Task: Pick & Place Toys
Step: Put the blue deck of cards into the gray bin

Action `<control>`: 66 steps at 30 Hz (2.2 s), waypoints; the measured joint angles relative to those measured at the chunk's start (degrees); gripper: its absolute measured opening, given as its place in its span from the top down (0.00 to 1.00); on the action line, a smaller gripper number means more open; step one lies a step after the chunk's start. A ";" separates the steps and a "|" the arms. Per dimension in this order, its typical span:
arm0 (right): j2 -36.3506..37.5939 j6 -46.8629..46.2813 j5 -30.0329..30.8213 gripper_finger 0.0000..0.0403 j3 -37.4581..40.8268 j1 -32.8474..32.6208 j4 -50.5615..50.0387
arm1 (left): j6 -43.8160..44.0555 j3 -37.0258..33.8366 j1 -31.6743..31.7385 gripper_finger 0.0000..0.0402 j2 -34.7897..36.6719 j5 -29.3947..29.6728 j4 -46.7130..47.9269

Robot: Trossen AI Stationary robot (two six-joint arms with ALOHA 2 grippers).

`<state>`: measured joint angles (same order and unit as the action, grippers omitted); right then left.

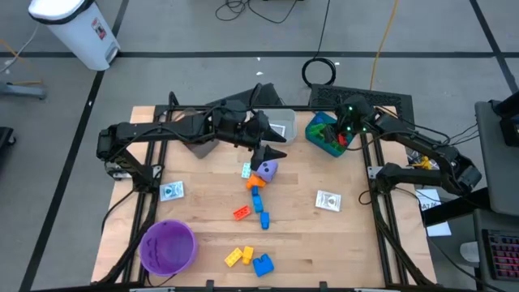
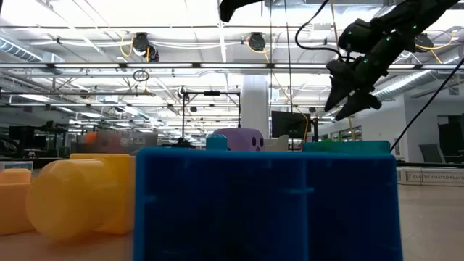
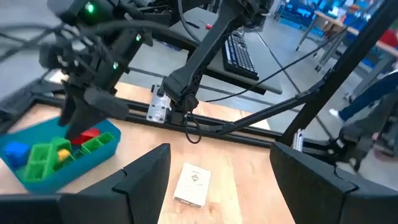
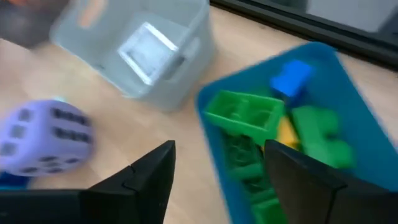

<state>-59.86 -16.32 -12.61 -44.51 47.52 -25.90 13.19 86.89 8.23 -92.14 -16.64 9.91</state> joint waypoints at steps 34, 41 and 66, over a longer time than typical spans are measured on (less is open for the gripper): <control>0.04 -20.31 -9.63 0.42 -0.07 -26.48 37.94 | 7.79 -0.04 -4.93 0.30 4.83 0.39 1.19; 0.04 -20.72 -9.47 0.42 -0.07 -31.56 37.70 | 6.76 -0.02 -10.94 0.30 8.54 9.62 17.48; -4.83 -14.03 2.37 0.42 -0.07 -40.89 34.44 | 16.30 -4.67 -22.84 0.30 10.14 16.75 77.33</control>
<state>-64.69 -30.35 -10.24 -44.58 6.63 8.53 29.49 82.22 -14.61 -82.00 0.11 87.24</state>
